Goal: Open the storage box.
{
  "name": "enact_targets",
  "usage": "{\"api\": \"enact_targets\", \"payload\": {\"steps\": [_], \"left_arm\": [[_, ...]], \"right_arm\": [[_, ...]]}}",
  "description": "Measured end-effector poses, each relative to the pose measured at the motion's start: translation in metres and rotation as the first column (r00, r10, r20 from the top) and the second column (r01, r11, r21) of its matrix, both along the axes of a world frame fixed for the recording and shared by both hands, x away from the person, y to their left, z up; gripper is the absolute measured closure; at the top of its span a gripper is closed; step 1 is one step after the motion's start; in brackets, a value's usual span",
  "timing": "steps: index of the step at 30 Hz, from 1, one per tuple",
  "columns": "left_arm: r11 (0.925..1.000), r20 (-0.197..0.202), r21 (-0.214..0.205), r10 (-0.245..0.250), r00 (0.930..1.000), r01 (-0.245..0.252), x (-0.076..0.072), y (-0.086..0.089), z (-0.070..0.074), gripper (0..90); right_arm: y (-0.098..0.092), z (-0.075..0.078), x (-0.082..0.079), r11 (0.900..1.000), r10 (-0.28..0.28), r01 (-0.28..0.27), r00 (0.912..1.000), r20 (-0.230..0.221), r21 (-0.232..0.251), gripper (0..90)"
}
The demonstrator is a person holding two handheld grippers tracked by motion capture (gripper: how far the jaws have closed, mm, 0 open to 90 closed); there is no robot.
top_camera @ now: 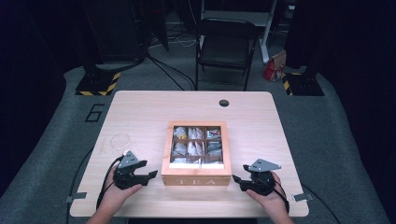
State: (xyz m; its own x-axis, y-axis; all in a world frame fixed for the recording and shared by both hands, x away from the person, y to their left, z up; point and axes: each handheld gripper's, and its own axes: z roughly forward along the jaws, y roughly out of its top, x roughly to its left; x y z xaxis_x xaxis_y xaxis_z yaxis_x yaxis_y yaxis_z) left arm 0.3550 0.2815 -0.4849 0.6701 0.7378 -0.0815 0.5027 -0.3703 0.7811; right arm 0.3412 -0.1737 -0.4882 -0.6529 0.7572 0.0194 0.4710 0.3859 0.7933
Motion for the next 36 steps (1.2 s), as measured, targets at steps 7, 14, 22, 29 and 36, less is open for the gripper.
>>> {"api": "enact_targets", "payload": {"steps": [7,14,22,29,36], "left_arm": [[1.0,0.001,-0.005,-0.002,1.0,0.002,-0.004,0.0,0.004,37.4],[0.9998,-0.001,-0.018,-0.013,0.9999,0.013,-0.007,-0.002,0.008,38.7],[0.9988,0.015,-0.037,-0.033,0.9994,0.033,-0.016,-0.004,0.018,40.3],[0.9981,0.023,-0.035,-0.05,0.9985,0.051,-0.023,-0.006,0.019,41.2],[0.9961,0.01,-0.046,-0.075,0.9971,0.075,-0.024,-0.011,0.017,43.8]], "right_arm": [[0.004,0.004,-0.006,0.9985,0.046,-0.045,0.9989,0.006,-0.029,42.9],[0.005,0.006,-0.008,0.9988,0.047,-0.047,0.9987,0.019,-0.011,43.8],[0.007,0.013,-0.014,0.9982,0.059,-0.059,0.9979,0.026,0.004,45.4],[0.009,0.016,-0.019,0.9967,0.078,-0.078,0.9967,0.022,0.021,46.1],[0.013,0.018,-0.022,0.9924,0.116,-0.117,0.9929,0.023,0.037,50.0]]}}
